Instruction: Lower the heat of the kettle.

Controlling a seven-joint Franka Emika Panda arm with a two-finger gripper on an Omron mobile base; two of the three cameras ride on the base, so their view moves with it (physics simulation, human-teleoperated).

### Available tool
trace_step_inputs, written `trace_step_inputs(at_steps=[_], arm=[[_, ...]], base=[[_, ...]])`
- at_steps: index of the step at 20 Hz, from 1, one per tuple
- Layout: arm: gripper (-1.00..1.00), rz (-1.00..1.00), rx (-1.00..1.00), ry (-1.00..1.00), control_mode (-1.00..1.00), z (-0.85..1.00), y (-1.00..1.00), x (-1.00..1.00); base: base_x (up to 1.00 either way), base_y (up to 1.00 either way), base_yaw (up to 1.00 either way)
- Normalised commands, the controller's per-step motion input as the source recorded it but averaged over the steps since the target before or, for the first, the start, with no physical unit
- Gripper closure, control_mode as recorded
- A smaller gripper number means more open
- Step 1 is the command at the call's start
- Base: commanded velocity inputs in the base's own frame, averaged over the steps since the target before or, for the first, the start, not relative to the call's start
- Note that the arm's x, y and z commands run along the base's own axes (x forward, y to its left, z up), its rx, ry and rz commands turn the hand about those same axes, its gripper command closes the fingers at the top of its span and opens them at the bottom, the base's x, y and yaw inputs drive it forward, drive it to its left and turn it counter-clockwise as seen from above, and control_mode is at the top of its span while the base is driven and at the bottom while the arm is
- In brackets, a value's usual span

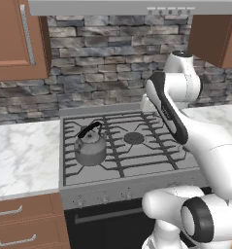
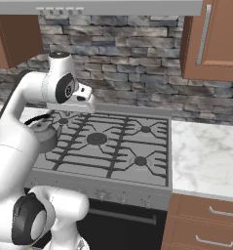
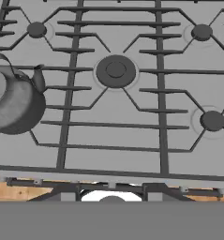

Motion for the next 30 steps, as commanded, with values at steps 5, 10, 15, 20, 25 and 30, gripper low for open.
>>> trace_step_inputs(at_steps=[5, 10, 15, 20, 25, 30], arm=[[-1.0, 0.0, 0.0, -0.05, -1.0, -0.02, 0.1, -0.21], [-1.0, 0.08, 0.0, 0.01, -1.0, -0.35, 0.54, -0.38], [-1.0, 0.08, 0.0, 0.13, -1.0, -0.45, 0.84, -0.1], [-1.0, 0.06, -0.04, 0.17, -1.0, -0.38, 0.72, -0.02], [-1.0, 0.08, -0.26, 0.01, -1.0, -0.17, 0.71, -0.16], [-1.0, 0.14, -0.32, -0.06, -1.0, -0.08, 0.58, -0.42]], base=[[0.0, 0.0, 0.0], [0.0, 0.0, 0.0], [0.0, 0.0, 0.0], [0.0, 0.0, 0.0], [0.0, 0.0, 0.0], [0.0, 0.0, 0.0]])
